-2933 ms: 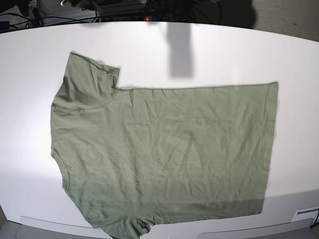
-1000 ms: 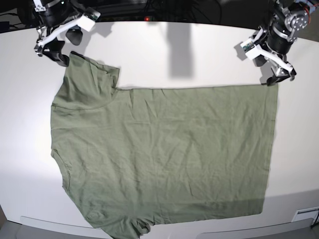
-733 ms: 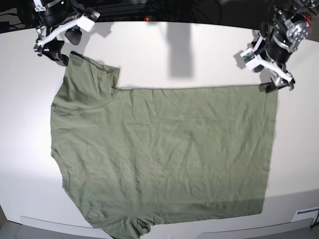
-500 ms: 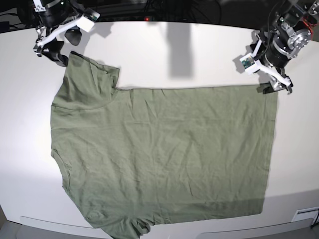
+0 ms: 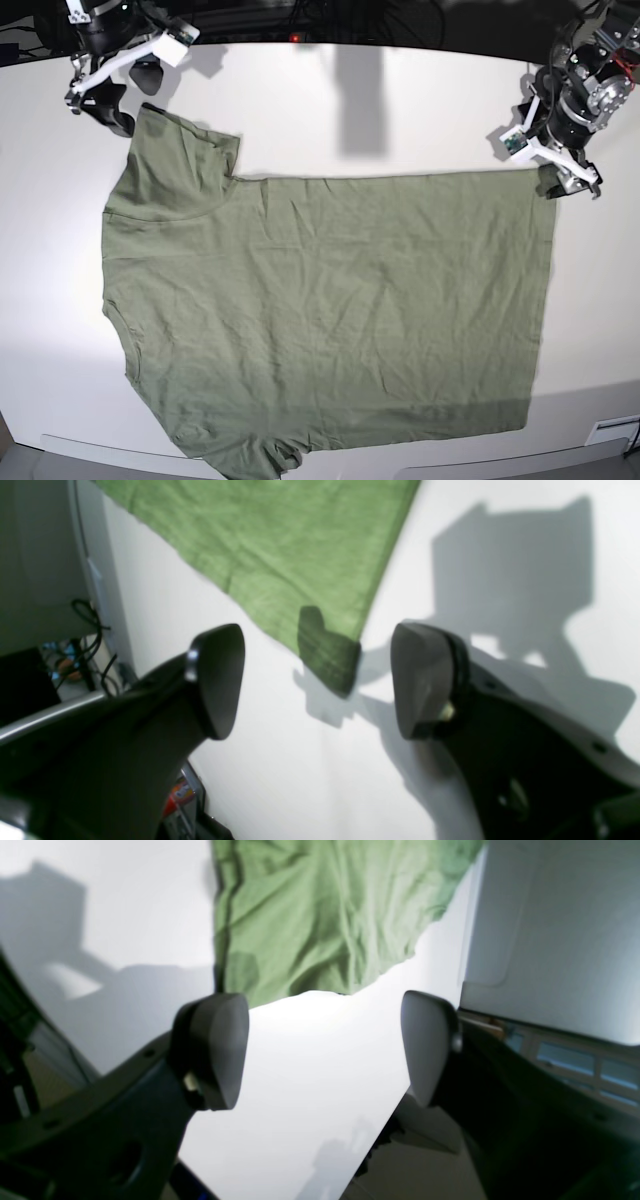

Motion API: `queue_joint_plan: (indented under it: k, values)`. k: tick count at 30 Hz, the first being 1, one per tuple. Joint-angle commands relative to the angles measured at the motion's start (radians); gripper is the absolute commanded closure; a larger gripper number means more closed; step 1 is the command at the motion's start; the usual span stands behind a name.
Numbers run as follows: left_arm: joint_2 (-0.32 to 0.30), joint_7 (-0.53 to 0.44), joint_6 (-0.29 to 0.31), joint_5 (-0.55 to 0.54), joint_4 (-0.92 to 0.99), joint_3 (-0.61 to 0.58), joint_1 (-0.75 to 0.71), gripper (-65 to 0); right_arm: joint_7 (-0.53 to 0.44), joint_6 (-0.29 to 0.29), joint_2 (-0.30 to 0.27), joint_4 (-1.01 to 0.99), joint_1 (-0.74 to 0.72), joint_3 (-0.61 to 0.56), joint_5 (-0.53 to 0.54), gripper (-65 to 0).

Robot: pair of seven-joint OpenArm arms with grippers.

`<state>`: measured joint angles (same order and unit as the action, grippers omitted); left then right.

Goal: Fold the T-shirt properly
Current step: 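Pinch the shirt's shoulder edges with both grippers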

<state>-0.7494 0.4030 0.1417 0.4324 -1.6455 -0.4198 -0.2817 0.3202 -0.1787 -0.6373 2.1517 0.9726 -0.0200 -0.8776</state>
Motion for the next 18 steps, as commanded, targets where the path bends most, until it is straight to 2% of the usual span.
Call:
queue_joint_plan:
  k: [1,5,10,14,18]
  values:
    - [-0.012,0.002,0.005,0.003,0.014,0.006,0.002,-44.6,-0.002,0.034,-0.008,0.019,0.008,0.006,-0.005,-46.8]
    - [-0.013,-0.076,0.006,0.005,0.085,0.006,0.002,-44.6,-0.001,0.068,-0.008,0.019,0.008,0.006,-0.005,-46.8]
    - [-0.013,-0.097,0.006,0.006,0.114,0.006,0.003,-44.6,0.002,0.068,-0.008,0.019,0.005,0.006,-0.005,-46.8]
    - [-0.012,-0.166,0.006,0.024,0.114,0.006,0.010,-44.6,0.002,0.068,-0.008,0.019,0.005,0.006,0.004,-46.8]
    - [-0.014,-0.170,0.005,0.094,0.114,0.006,0.016,-44.6,0.002,0.068,-0.008,0.019,0.005,0.006,0.051,-46.8]
